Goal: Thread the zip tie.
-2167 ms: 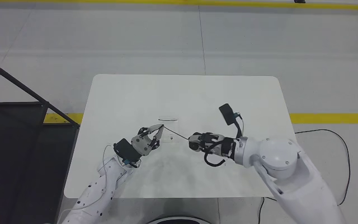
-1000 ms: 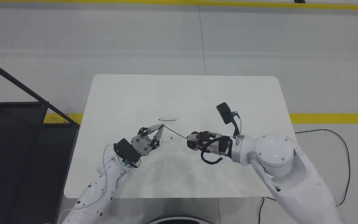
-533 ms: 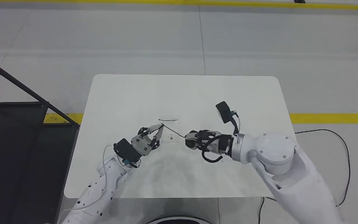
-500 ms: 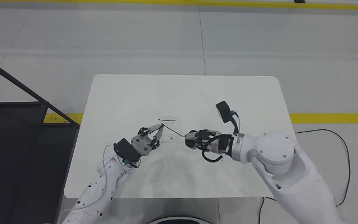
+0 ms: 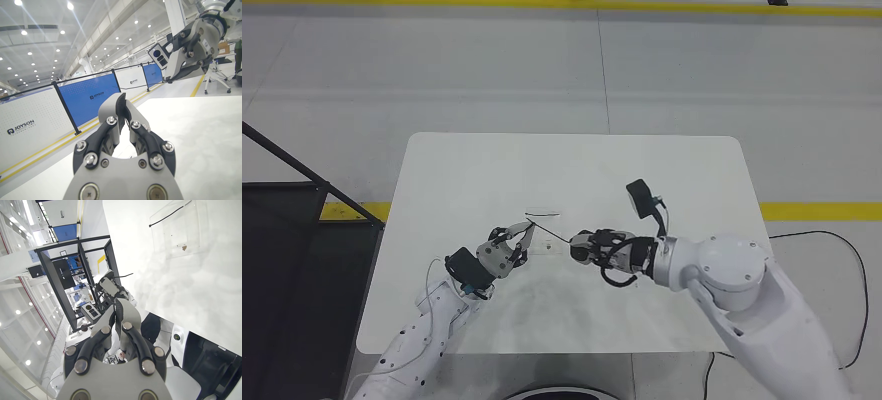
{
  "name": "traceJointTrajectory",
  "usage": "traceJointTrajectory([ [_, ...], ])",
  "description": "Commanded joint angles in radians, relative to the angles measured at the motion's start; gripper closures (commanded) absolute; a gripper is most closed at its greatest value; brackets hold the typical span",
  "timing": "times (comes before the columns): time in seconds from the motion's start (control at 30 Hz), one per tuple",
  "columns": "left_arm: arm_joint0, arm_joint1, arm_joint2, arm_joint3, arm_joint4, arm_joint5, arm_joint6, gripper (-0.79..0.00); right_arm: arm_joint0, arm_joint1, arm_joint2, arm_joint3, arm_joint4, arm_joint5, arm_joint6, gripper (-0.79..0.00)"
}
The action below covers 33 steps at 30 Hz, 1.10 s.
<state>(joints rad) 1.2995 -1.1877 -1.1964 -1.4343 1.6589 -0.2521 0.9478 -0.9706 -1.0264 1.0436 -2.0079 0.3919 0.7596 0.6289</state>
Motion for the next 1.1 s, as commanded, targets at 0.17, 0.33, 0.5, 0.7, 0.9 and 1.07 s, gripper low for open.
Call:
traceJointTrajectory([
  [0.17,0.000,0.000,0.000,0.000,0.000,0.000,0.000,0.000,-0.015,0.012,0.029,-0.012,-0.009,0.074,0.034,0.000],
  [0.33,-0.007,-0.002,0.021,-0.045,-0.003,-0.042,-0.048,0.000,-0.034,0.022,0.072,-0.016,0.015,0.078,0.077,0.000],
  [0.5,-0.039,-0.004,0.041,-0.035,-0.008,-0.102,-0.044,0.000,-0.074,0.037,0.136,-0.017,0.047,0.074,0.134,0.000],
  [0.7,-0.068,-0.011,0.066,-0.014,-0.034,-0.112,-0.041,0.000,-0.090,0.047,0.183,-0.009,0.071,0.066,0.170,0.000],
  [0.9,-0.068,-0.011,0.066,-0.014,-0.034,-0.112,-0.041,0.000,-0.090,0.047,0.183,-0.009,0.071,0.066,0.170,0.000],
  [1.07,-0.068,-0.011,0.066,-0.014,-0.034,-0.112,-0.041,0.000,-0.124,0.045,0.173,-0.018,0.085,0.015,0.145,0.000],
])
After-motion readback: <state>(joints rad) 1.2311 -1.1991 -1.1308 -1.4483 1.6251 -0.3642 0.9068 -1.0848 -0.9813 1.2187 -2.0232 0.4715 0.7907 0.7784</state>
